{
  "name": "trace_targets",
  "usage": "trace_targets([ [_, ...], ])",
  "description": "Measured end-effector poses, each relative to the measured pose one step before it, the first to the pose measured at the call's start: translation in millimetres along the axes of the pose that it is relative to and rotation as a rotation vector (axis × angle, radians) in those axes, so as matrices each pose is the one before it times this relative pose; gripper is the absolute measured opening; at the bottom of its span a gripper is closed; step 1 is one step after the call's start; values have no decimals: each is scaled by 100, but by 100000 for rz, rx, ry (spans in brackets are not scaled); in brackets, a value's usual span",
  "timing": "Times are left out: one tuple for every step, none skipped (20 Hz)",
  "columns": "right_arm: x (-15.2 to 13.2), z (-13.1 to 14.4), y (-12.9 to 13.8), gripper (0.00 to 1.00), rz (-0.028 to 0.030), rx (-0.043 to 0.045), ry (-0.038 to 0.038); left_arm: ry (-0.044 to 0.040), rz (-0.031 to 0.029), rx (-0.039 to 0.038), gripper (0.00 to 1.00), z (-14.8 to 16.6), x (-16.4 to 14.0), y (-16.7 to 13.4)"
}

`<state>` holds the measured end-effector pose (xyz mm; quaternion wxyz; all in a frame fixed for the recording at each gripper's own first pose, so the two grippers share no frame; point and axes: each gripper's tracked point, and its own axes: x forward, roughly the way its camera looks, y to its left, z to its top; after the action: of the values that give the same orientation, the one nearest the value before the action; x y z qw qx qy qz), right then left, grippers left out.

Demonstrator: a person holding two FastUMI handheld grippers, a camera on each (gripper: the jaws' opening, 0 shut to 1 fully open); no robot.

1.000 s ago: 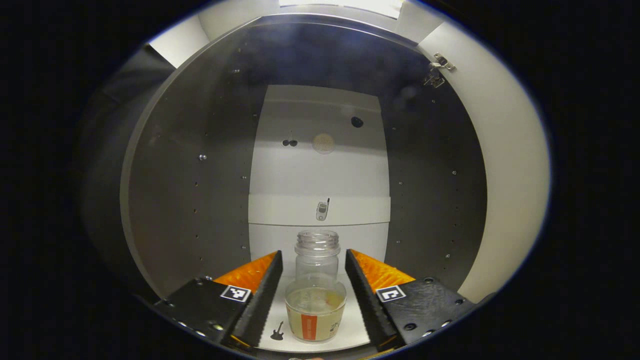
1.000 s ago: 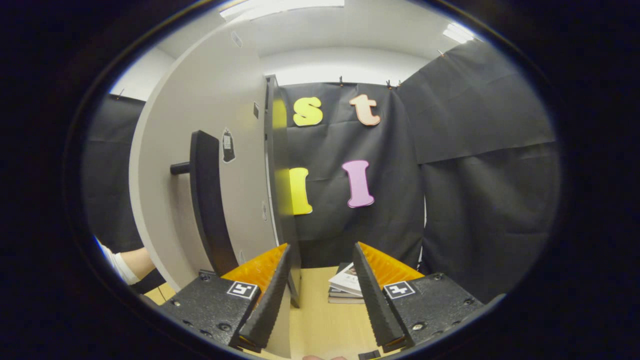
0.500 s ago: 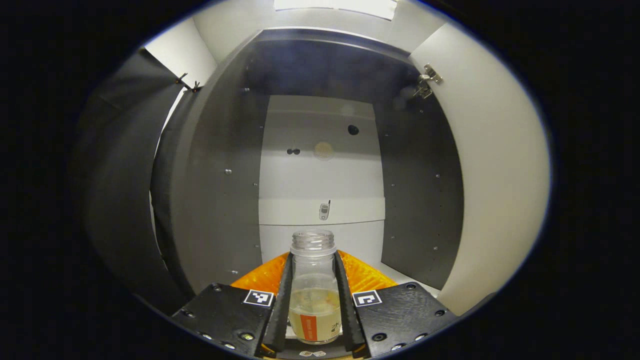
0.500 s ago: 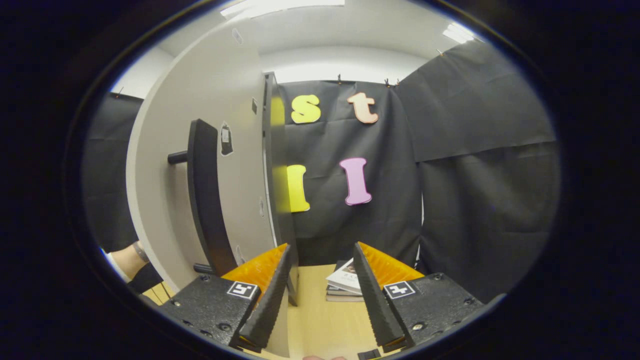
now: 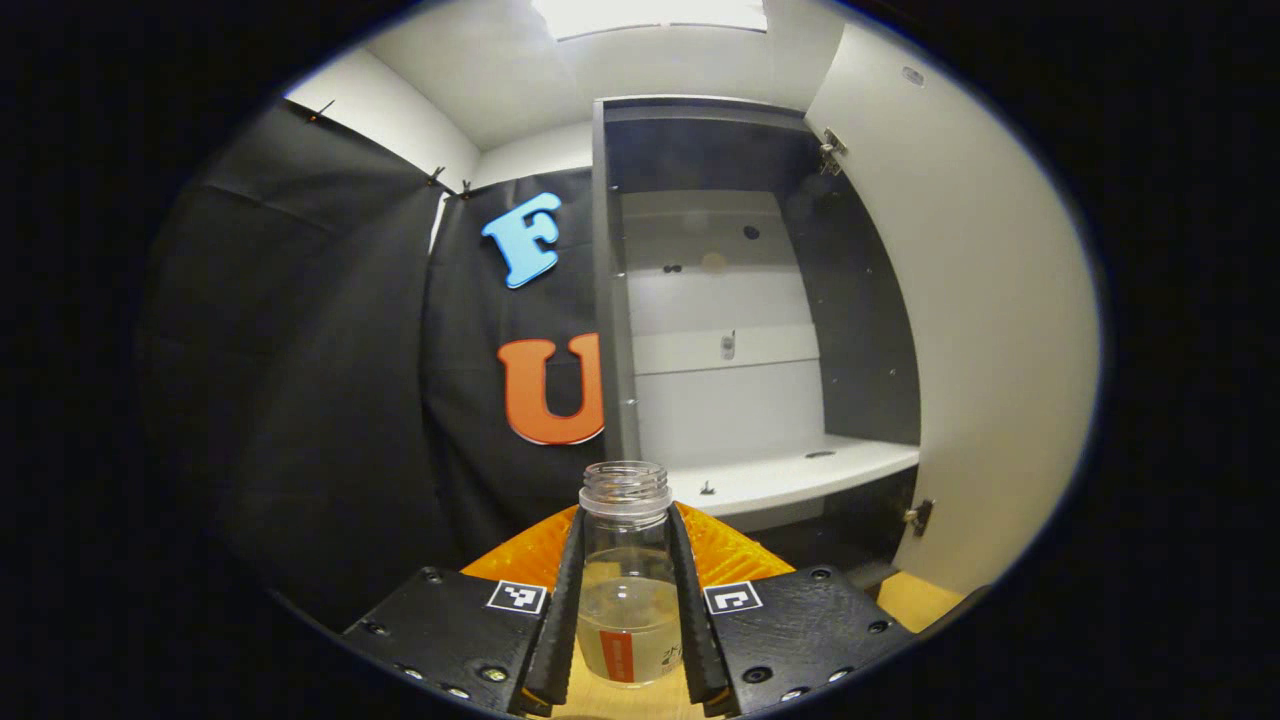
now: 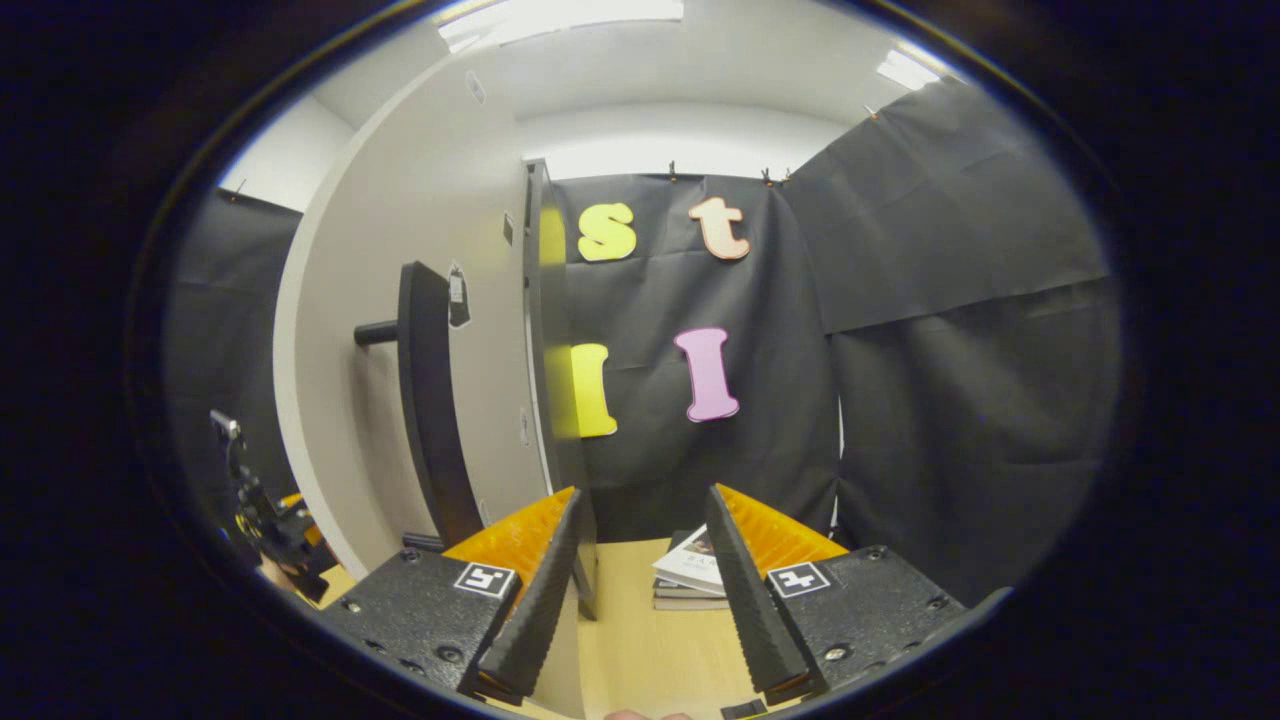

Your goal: Open the cabinet door with the right hand, grasp the bottle in the cabinet with the left hand and place it on the coaster, then close the cabinet door with the right hand.

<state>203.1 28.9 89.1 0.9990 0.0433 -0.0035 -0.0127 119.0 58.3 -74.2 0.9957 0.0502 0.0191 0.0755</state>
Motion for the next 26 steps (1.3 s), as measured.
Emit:
trace_targets([
  [14, 104, 2, 78, -199, 154, -248, 886, 3105, 474, 42, -1728, -657, 825],
  [-129, 188, -24, 78, -355, -306, -368, 1228, 2818, -14, 42, -1698, -649, 756],
  [-68, 264, 33, 78, -444, -449, -850, 1520, 2434, -399, 42, -1592, -384, 574],
  [7, 359, -81, 78, -885, -490, -806, 1399, 2220, -730, 43, -1525, -223, 677],
  [12, 232, -127, 77, -1106, -463, -431, 1726, 1820, -781, 43, -1507, -281, 485],
  [-12, 243, -24, 77, -971, -389, -228, 625, 1449, -470, 43, -1323, -495, 381],
  [-71, 24, 0, 77, -615, -199, 308, -545, 992, 226, 43, -868, -368, 236],
  [-14, 102, 68, 78, -442, 178, 523, -519, 1218, 407, 43, -742, -154, 270],
  [-180, -17, -38, 78, -446, 235, 667, -850, 619, -38, 43, -335, -38, 132],
  [-88, 103, -116, 77, -656, 21, 380, -622, 296, -346, 42, -635, -176, 92],
  [-66, 93, -8, 78, -573, -362, 39, 498, -459, -1097, 42, -782, -36, -135],
  [-95, 124, -50, 77, -709, -690, -253, 404, -1515, -2297, 43, -841, -95, -468],
  [-114, 13, -27, 77, -675, -390, -312, 67, 4, -823, 43, -438, -101, -130],
  [-131, -79, 28, 77, -357, -59, 82, 341, 1171, 885, 42, -539, -86, 224],
  [-58, -199, 17, 77, 79, 184, 429, -252, 1462, 1764, 43, -403, -35, 324],
  [-23, -144, -56, 78, -75, 325, 600, -475, 596, 1045, 43, -181, -94, 50],
  [-81, -161, -132, 78, -404, 511, 467, 437, -28, 96, 43, -488, 26, -46],
  [-46, -3, -101, 77, -289, 565, 355, 1203, -418, -155, 43, -861, -132, -133],
  [-1, -18, -7, 77, -113, 573, 109, 306, 128, -111, 42, -432, -124, 53],
  [23, 77, -6, 77, 37, 381, -74, 414, 753, -228, 43, -427, -44, 216],
  [-18, -21, 75, 77, 89, 30, -96, 975, 875, -1047, 42, -562, -78, 277],
  [56, 8, 49, 77, 222, -419, 139, 506, 1539, -827, 43, -458, -250, 365],
  [49, -31, 106, 78, -135, -710, 266, -2766, 331, -108, 43, 468, 433, 97],
  [28, 69, -134, 77, -572, -699, -69, 1716, -75, 409, 44, -120, -195, -208],
  [28, 142, -36, 78, -214, -488, -43, -2116, -151, 804, 44, 223, -163, -122],
  [75, 56, 46, 78, 46, -142, -57, 872, -1080, -659, 36, -301, -81, -182],
])
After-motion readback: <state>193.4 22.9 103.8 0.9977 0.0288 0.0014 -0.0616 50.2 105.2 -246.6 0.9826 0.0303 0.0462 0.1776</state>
